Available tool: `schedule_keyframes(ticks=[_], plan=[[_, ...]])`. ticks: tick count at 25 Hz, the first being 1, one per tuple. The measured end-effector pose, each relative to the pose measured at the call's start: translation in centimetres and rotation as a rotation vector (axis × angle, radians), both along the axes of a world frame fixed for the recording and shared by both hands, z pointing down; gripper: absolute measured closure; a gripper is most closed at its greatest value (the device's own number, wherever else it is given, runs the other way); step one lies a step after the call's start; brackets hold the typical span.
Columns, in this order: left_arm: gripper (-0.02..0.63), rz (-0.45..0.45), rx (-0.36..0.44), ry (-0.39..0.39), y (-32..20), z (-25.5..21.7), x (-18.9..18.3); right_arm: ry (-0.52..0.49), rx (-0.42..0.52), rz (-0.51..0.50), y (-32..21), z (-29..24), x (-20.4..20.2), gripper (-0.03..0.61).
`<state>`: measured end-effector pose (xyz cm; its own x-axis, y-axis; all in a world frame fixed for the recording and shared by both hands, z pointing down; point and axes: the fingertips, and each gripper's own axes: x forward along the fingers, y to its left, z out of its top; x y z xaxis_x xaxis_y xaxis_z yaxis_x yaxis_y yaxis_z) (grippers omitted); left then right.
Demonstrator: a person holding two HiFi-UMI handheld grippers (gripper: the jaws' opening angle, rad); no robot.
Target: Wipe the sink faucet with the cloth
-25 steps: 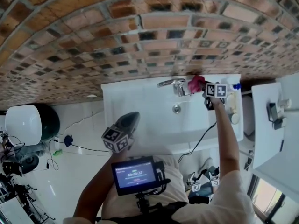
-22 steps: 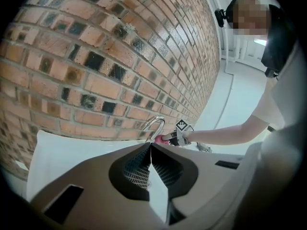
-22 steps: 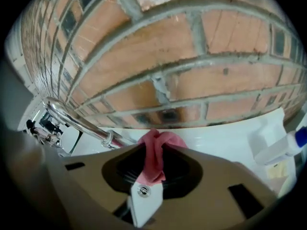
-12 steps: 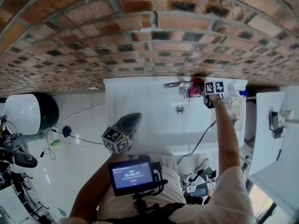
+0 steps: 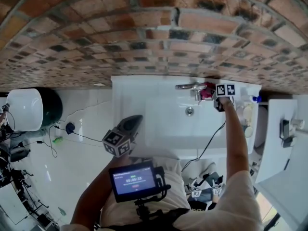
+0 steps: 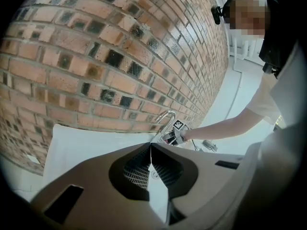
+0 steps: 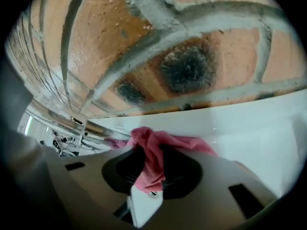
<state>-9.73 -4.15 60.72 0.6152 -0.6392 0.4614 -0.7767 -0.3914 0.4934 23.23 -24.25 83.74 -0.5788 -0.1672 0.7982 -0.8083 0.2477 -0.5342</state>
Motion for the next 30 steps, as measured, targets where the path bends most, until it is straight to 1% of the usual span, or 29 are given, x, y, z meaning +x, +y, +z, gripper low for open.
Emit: schedule_keyframes(ticks=[3,7,11,15,20,25,27,30], plan=[[0.611,0.005,-0.004,0.007,0.1,0.2,0.3,-0.077,-0.014,-0.008,0.2,-0.7,-1.1,0.474],[0.611,0.006,0.001,0.012,0.0,-0.2,0.9,-0.159,0.025,-0.003,0.1,-1.6,-1.9,0.476],[0.611,0.007,0.012,0.013,0.1,-0.4,0.8,-0.279,0.110,-0.002,-0.7,-5.4,-2.6,0.476],[0.611,0.005,0.014,0.020,0.1,-0.5,1.1,-0.354,0.190,-0.039,-1.1,-8.8,-3.4,0.480],[0.611,0.017,0.027,0.024,0.4,-1.2,1.7,-0.490,0.214,-0.038,-0.8,-12.2,-3.2,0.480],[0.611,0.009,0.029,0.029,1.0,-1.2,1.3,-0.626,0.229,-0.047,-0.5,-16.1,-3.5,0.480],[0.611,0.008,0.031,0.032,1.2,-1.3,1.2,-0.650,0.241,-0.063,-0.2,-17.5,-3.9,0.480],[0.611,0.007,0.031,0.038,1.5,-1.5,1.3,-0.633,0.271,-0.110,0.4,-19.3,-5.2,0.480]])
